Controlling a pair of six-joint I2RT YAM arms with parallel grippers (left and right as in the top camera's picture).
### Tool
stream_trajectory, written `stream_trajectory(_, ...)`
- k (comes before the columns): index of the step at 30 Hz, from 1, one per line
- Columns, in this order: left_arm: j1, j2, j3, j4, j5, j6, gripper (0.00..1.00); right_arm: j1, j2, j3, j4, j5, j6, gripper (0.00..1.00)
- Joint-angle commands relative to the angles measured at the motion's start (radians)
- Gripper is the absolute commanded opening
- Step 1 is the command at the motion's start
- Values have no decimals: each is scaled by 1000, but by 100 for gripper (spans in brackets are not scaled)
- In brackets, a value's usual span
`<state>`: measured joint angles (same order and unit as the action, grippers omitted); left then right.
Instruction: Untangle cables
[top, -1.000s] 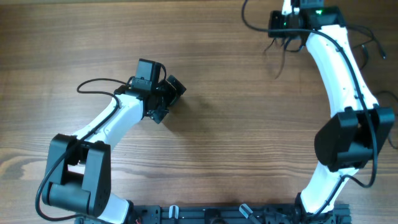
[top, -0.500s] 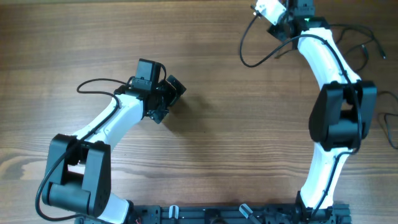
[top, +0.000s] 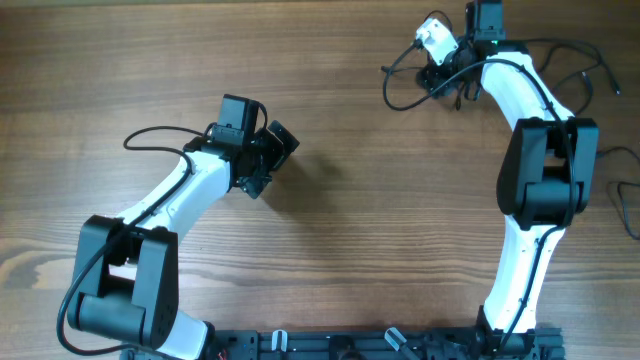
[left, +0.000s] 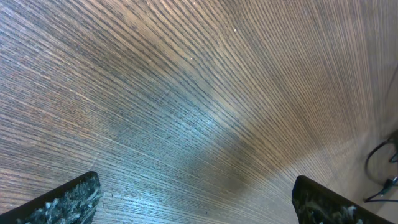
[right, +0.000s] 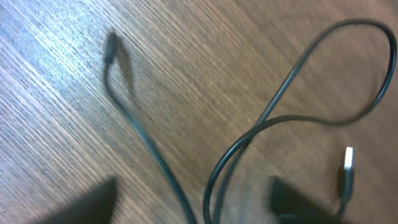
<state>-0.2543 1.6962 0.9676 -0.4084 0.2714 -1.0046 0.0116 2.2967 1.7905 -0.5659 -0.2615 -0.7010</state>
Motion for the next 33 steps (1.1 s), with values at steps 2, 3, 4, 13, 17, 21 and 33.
stream_trajectory(2, 1, -17, 2, -1, -3, -5, 100, 2, -117, 32, -25, 2, 232, 100)
stream_trajectory(3, 1, -17, 1, -1, -3, -5, 100, 2, -170, 32, -26, 2, 267, 100)
stream_trajectory(4, 1, -17, 2, -1, -3, -5, 100, 2, -219, 32, -26, 2, 305, 100)
stream_trajectory(13, 1, -17, 2, -1, -3, -5, 100, 2, -714, 32, -219, 2, 578, 100)
stream_trajectory(17, 1, -17, 2, -1, -3, -5, 100, 2, -900, 32, -380, 13, 599, 100)
stream_trajectory(21, 1, -17, 1, -1, -3, -5, 100, 2, -1095, 30, -544, 83, 661, 100)
stream_trajectory(33, 1, -17, 2, -1, -3, -5, 100, 2, -1889, -381, -644, 136, 808, 100)
